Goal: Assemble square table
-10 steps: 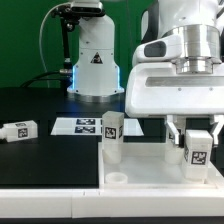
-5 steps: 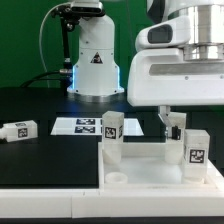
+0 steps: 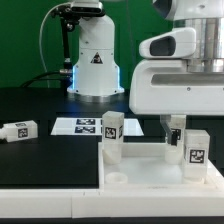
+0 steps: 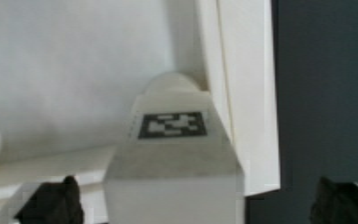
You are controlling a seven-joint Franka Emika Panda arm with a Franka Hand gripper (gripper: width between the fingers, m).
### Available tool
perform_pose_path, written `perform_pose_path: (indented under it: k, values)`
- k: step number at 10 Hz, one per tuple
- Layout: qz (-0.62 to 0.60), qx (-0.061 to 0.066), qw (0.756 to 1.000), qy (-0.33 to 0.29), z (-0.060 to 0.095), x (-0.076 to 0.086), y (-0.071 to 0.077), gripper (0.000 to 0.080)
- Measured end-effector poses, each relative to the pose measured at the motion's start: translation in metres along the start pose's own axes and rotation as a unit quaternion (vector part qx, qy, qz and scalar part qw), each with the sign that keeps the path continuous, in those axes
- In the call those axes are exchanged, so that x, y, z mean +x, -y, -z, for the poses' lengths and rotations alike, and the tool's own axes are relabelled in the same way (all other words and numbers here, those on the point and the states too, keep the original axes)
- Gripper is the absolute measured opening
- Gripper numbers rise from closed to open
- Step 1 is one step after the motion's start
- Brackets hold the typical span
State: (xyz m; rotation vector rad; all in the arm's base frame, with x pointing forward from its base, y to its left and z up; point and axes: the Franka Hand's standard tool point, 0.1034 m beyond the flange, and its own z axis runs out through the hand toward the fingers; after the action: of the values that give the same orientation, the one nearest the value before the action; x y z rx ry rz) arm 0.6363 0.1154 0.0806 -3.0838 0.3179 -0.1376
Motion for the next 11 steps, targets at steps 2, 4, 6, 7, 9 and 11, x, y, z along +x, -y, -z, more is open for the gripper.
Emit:
perform_pose_path:
  k: [2,4,6,7,9,11]
  values:
    - [-0.006,0.0,1.0,0.0,0.0002,0.0003,-0.0001,0.0523]
    - [-0.047,0.0,0.999,0.0,0.0001,0.0003,-0.0003,0.0285]
    - [-0.119,-0.001,0.993,0.0,-0.0001,0.0007,-0.0017,0.0285]
    - [-0.158,-0.002,0.987,0.0,-0.0007,0.0006,-0.002,0.0285]
    - [-0.279,-0.003,0.96,-0.001,-0.0014,0.0011,-0.0034,0.0285]
    - [-0.43,0.007,0.903,0.006,-0.0025,0.0014,-0.0062,0.0285]
